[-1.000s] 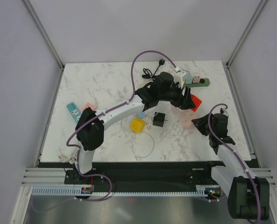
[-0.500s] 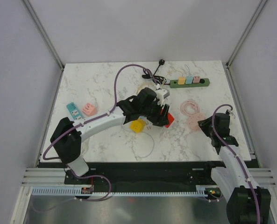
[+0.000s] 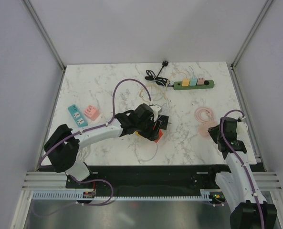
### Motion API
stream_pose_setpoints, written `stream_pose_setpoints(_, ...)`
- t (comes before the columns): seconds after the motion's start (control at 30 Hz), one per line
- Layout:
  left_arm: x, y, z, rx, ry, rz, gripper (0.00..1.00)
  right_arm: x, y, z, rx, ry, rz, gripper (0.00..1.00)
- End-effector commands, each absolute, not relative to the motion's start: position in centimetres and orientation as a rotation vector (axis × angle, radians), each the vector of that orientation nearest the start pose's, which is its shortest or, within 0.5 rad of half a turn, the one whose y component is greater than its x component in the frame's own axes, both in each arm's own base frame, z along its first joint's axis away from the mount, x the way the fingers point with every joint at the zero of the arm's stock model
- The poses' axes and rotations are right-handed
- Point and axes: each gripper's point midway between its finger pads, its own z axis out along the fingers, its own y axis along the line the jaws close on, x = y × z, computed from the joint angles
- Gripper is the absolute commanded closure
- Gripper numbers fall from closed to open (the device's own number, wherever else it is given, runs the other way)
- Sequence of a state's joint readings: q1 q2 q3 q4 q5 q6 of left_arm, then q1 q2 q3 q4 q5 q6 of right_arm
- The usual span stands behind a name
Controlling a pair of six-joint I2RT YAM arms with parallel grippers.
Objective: Pull the plug off the socket
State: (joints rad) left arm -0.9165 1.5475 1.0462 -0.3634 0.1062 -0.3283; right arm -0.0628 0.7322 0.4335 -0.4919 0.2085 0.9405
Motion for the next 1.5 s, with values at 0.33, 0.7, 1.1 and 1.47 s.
stream_pose_setpoints(0.33,23.2,-33.2,7.0,0.707,2.444,-0.553,0.61,19.1,-3.4,5.0,1.294,2.154,-0.050,0.66)
stream_pose_setpoints(0.7,23.4,-33.1,9.9,0.694,2.383,-0.579,0.18,19.6,-2.8,5.9,1.243,2.171,0.005,0.21)
stream_pose_setpoints(1.1,22.1,-32.2,17.3,0.606,2.247,-0.724,0.00,20.4,-0.6,8.3,1.084,2.225,0.162,0.02)
stream_pose_setpoints(1.47,18.3,-29.9,24.4,0.527,2.041,-0.980,0.01,21.0,2.2,9.3,0.920,2.267,0.359,0.02)
